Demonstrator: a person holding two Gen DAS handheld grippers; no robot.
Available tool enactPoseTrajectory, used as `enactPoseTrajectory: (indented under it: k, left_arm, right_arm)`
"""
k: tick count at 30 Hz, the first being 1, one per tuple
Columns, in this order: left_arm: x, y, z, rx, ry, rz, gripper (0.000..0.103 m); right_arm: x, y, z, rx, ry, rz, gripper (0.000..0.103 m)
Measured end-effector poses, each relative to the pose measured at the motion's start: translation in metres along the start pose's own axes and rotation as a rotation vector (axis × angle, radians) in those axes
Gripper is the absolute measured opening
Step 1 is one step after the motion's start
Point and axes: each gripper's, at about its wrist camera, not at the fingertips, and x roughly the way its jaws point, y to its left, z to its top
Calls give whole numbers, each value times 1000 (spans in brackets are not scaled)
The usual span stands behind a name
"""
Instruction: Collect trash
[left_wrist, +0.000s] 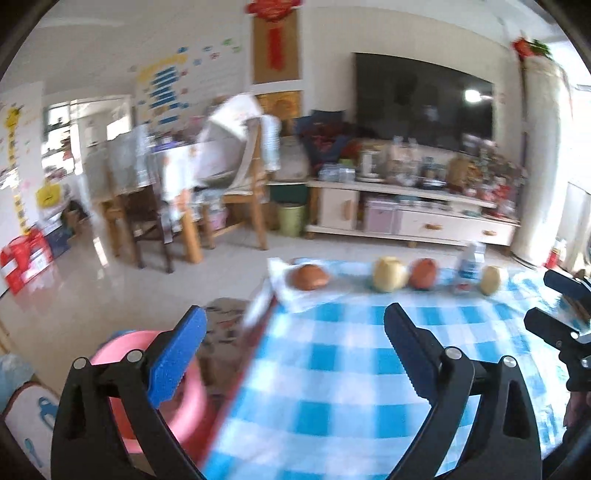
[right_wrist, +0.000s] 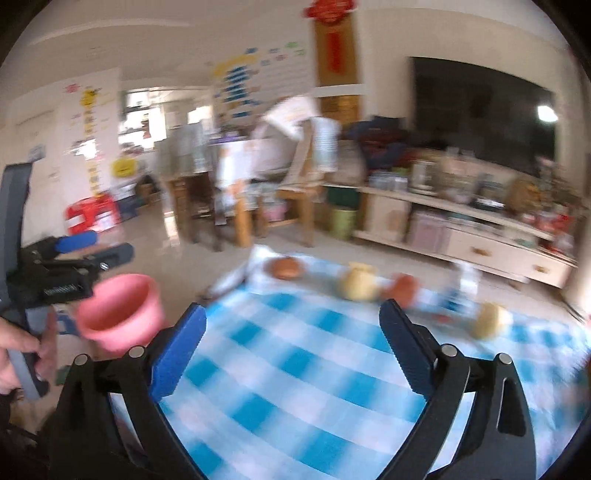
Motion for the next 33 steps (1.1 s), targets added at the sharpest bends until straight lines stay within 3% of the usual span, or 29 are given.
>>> enactPoseTrajectory:
  k: [4,11,16,21,24,33]
  left_arm:
    - [18,-69,-5,37,-2,-90,96]
    - [73,-149,-37,107,90,-168,97]
    - [110,-156,-61,147,146,-157,97]
    - [150,-140,-84,82,262,-126,97]
    - [164,-136,-96,68,321,-114,97]
    - [174,-146,-117,137,360,-127,97]
  right_arm:
    - [-11,-58,-32,56,27,-107,99]
    - [10,-99,-82,103,97,-157,99]
    - [45,-114,-117,117,214,-155,99]
    - [68,-120,-137,113,290,-167,99]
    - [76,-117,-143,95,302,-168,99]
    - [94,-114,-154,80,326,-192,99]
